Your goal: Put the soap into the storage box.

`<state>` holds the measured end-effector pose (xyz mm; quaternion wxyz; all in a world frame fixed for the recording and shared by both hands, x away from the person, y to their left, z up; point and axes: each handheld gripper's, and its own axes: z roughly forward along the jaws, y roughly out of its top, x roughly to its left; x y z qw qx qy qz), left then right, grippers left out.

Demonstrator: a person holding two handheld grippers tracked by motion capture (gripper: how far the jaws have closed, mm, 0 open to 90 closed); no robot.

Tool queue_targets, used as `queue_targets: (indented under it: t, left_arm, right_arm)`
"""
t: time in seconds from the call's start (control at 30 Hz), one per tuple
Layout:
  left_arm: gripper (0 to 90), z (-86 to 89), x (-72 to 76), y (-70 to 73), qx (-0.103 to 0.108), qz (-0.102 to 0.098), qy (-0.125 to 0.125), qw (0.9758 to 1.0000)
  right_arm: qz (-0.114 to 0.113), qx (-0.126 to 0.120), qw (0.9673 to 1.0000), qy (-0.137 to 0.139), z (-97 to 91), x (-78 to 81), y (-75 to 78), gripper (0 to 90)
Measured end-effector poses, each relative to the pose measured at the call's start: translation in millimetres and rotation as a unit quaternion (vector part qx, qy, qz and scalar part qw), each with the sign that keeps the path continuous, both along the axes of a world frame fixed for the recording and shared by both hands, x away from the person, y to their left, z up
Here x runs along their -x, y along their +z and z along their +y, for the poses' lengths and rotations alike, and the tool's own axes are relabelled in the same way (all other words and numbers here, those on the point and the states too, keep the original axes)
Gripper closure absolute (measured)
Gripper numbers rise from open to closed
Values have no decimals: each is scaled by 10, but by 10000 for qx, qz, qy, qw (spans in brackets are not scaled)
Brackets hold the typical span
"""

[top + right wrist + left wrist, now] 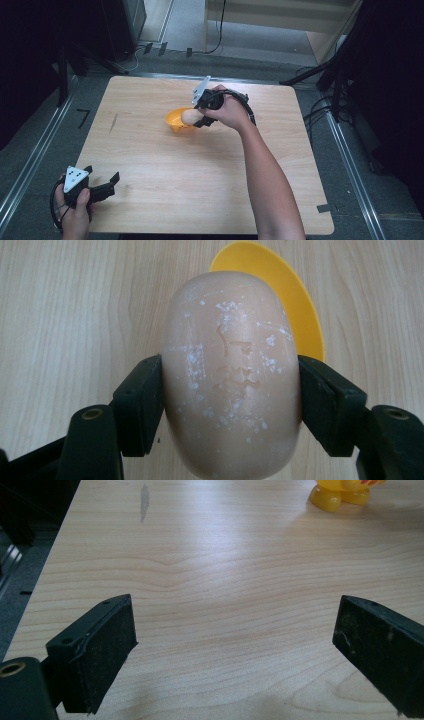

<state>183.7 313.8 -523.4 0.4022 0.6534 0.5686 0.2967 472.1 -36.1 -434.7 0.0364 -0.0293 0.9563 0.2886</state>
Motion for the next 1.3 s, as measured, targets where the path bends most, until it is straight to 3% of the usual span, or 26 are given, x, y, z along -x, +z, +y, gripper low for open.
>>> queue_targets:
  t: [0.4,0.47,0.77,0.93,1.3]
  left_arm:
    - [40,8,-4,1,42,27,-13,10000]
    - [40,10,-5,1,58,27,-13,10000]
    - [41,19,-5,-1,97,16,-20,9999]
    - [41,22,-6,0,108,26,-16,9999]
    - [41,22,-7,0,103,31,-9,9999]
  right_arm:
    - [41,97,9999,-85,203,-141,-131,326]
    - [-93,227,9997,-42,249,-156,-111,325]
    - [-285,191,9994,39,387,-226,-101,325]
    - [-153,145,9998,34,388,-255,-149,325]
    - [51,364,9992,-153,417,-292,-189,323]
